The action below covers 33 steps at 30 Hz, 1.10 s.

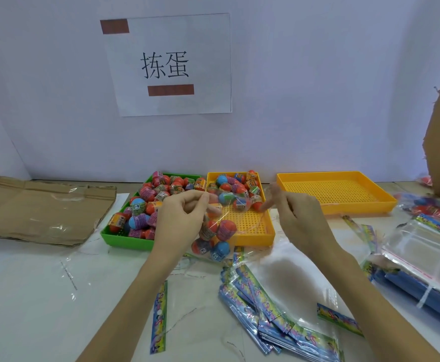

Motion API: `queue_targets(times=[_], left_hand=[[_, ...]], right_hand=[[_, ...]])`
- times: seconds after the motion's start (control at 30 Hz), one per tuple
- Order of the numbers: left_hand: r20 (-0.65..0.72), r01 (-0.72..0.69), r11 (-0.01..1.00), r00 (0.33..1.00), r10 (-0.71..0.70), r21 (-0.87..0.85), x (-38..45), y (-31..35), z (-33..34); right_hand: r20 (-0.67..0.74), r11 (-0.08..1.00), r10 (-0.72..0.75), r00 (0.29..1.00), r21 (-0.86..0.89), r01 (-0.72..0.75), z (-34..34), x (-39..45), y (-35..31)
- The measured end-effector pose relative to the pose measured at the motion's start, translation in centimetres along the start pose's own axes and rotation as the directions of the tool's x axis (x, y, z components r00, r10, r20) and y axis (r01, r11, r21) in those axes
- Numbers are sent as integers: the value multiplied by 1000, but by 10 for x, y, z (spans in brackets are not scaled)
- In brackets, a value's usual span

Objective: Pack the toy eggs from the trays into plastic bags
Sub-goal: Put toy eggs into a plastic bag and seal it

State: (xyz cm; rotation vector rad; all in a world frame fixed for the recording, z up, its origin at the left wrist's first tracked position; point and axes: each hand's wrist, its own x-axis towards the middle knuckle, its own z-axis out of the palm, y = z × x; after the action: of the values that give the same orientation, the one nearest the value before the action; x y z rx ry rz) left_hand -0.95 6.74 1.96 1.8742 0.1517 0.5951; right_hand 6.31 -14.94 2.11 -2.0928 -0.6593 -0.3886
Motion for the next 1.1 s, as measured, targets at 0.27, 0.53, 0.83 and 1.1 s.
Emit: queue_targets(times=[0.27, 0.53, 0.83, 1.1], left_hand=[[-84, 26, 997, 996, -32, -76, -1, -2, 1], [-139, 52, 987, 988, -74, -152, -1, -1, 0], [-58, -29, 978, 998, 17, -205, -2, 1, 3], [314, 185, 957, 943, -109, -224, 2, 3, 0]], right_hand=[[90, 988, -155, 984, -3, 156, 12, -5, -3], [15, 971, 64, 998, 232, -66, 24, -10, -12], [116, 932, 107, 988, 334, -140, 24, -11, -19], [66, 849, 180, 982, 494, -188, 17, -10, -13]])
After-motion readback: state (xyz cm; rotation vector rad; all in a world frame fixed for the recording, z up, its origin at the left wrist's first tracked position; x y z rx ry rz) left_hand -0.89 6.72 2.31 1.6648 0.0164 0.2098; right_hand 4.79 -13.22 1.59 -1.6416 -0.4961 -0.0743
